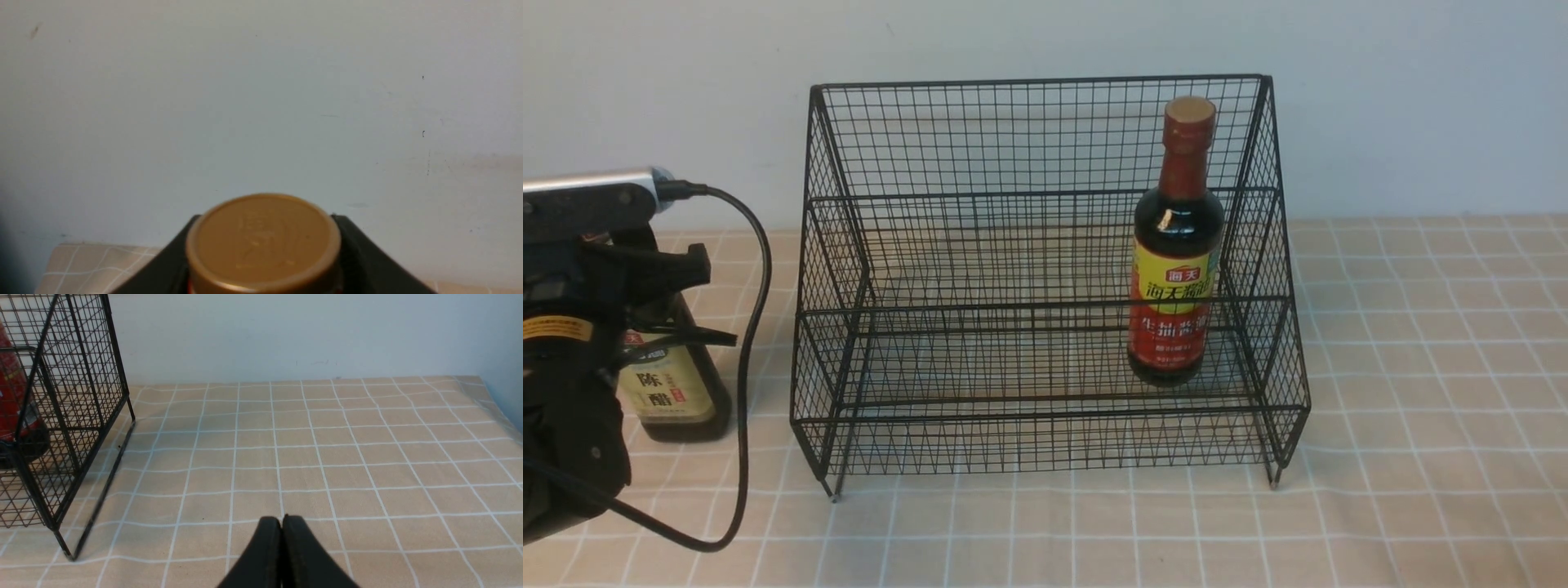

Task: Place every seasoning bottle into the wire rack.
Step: Use the left arm to grab the condiment bottle closest to it, then use the left arm to put the condiment bottle back on the shelf

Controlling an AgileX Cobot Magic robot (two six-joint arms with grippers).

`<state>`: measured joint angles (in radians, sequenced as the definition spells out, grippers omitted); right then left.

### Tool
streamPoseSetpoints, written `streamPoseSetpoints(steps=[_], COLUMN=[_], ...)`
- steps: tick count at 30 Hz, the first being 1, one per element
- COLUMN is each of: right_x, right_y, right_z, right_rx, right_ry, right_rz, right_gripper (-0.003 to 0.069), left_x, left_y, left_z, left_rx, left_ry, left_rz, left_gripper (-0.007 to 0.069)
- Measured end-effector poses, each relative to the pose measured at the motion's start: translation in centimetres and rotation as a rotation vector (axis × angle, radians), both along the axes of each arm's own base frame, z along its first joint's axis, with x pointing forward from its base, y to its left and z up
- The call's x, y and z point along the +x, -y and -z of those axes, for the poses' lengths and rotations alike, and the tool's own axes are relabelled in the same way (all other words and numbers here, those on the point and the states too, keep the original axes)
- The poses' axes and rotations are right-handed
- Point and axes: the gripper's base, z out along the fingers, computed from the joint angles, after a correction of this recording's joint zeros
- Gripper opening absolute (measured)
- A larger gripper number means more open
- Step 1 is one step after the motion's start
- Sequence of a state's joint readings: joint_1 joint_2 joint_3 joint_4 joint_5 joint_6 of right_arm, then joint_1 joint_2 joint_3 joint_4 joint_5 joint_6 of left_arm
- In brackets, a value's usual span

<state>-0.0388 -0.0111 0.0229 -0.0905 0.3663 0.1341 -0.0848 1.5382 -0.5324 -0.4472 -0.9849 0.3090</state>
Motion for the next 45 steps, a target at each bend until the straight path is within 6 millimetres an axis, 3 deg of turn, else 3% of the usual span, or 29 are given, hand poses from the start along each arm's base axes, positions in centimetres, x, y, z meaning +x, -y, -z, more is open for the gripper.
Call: streamPoseSetpoints(steps=[8,16,23,29,32,40,45], right_x=[0.0,0.0,0.0,0.0,0.0,0.0,0.0], right_y=[0.0,0.0,0.0,0.0,0.0,0.0,0.0], right_z=[0.0,0.0,0.0,0.0,0.0,0.0,0.0], right_rx=[0.0,0.0,0.0,0.0,0.0,0.0,0.0], right_ry=[0.0,0.0,0.0,0.0,0.0,0.0,0.0], right_rz=[0.0,0.0,0.0,0.0,0.0,0.0,0.0], right_gripper=[-0.0013,-0.0013,-0.0013,-0.0013,-0.0013,-0.0013,-0.0013], left_x=[-1.5,-3.6,-5.9,-7.6,-7.9,-8.6,-8.1], left_y=[0.1,0.6,1.0,1.4,2.0,7.2,9.2], left_z=[-1.7,-7.1,-13.1,-16.7,-17.1,-16.3,-15.6], left_rx=[-0.01,-0.004,-0.016,-0.077,-0.128,-0.194,-0.233], left_ry=[-0.043,0.011,0.113,0.178,0.17,0.074,0.061], left_rz=[0.026,0.101,0.178,0.234,0.281,0.547,0.605], left_gripper=[0.0303,0.0303,0.0303,0.0303,0.0303,0.0303,0.0303])
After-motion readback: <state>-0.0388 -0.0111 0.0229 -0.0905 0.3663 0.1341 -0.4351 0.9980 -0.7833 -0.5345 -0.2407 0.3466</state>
